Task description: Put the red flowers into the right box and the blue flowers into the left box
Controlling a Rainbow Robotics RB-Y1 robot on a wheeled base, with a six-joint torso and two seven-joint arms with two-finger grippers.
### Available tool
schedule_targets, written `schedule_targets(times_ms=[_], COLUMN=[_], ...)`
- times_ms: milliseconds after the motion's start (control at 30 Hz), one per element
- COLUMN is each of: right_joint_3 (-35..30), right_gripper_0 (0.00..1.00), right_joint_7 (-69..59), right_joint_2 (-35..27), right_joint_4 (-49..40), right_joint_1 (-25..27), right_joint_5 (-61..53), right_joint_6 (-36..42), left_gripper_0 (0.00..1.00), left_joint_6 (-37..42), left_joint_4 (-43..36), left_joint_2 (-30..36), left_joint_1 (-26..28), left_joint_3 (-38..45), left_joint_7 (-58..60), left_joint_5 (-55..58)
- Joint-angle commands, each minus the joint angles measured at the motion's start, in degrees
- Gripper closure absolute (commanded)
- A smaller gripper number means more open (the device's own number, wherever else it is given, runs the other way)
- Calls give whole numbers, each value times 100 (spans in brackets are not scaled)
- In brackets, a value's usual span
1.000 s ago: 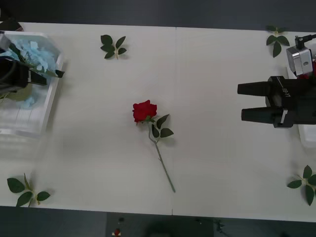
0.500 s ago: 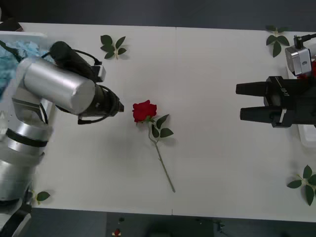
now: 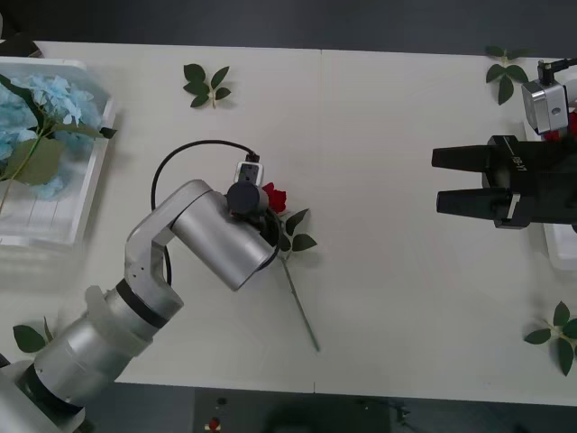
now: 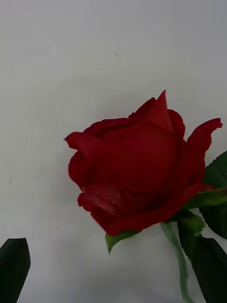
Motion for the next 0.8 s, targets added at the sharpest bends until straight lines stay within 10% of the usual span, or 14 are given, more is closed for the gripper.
schedule_targets(times_ms=[33,600,700,800], right_joint_3=[-91,-91,-91,-91], right_gripper_0=[0,0,0,0], right_joint_7=[52,52,52,52], right_joint_2=[-52,-52,-52,-52], right_joint_4=[-104,-104,-113,-104], right_joint_1=[-86,-86,-86,-86], right_joint_5=[-45,-54,-63,-63], right_joint_6=[-10,-19,-19,-28], left_gripper_0=[6,40,85,100], left_joint_6=[-193,-465,-527,-588], left_joint_4=[81,485,573,582], left_joint_2=[-105,-237,-245,-245], left_joint_1=[-46,-46,-46,-46], left_joint_3=[-62,-229,-247,-229], left_joint_7=[164,76,59,85], left_joint_5=[-114,-386,-457,-474])
